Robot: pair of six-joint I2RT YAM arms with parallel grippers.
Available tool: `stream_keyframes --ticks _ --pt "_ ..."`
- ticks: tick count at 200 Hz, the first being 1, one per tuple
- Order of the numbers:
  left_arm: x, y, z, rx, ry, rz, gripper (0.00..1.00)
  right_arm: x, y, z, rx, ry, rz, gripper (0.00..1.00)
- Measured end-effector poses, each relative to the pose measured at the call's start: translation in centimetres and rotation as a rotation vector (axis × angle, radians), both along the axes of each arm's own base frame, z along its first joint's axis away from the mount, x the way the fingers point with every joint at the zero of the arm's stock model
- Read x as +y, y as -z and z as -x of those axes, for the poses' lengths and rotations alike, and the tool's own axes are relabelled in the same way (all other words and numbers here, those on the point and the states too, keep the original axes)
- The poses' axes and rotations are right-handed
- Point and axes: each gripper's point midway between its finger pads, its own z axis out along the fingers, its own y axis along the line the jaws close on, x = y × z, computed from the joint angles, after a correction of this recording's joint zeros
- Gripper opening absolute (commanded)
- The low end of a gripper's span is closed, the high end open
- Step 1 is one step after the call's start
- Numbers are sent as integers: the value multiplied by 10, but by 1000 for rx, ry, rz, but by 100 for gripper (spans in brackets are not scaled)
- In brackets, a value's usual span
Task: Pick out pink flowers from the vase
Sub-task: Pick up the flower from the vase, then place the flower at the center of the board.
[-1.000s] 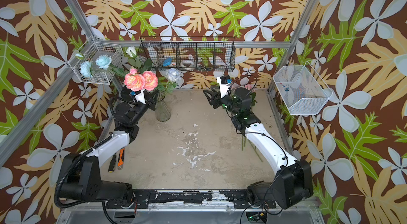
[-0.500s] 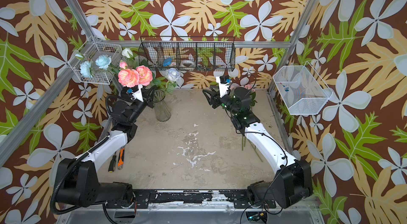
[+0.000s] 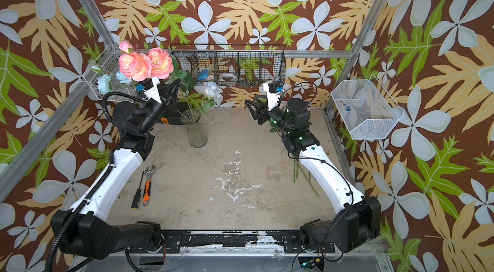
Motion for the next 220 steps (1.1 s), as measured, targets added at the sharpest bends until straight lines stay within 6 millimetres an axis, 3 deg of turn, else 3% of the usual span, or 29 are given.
stream_keyframes --ticks 31,54,101,121,141,184,220 --pt "-2 -25 18 -16 24 -9 5 -2 -17 6 -18 -5 -14 51" --pt "-3 -31 28 -25 39 -16 5 -2 -24 9 -30 -10 -19 51" --pt "-3 -1 22 50 32 -32 4 -1 -16 11 -6 -17 -18 51" --pt "-3 0 29 57 44 -20 3 -1 -15 11 0 -17 -16 51" --pt "-2 -16 47 25 61 1 0 -1 -17 11 0 -17 -13 51" --pt "0 -71 101 -93 116 40 0 0 -24 9 -8 -20 -16 51" --pt "4 -102 137 -131 127 47 0 0 -38 14 -29 -34 -24 51"
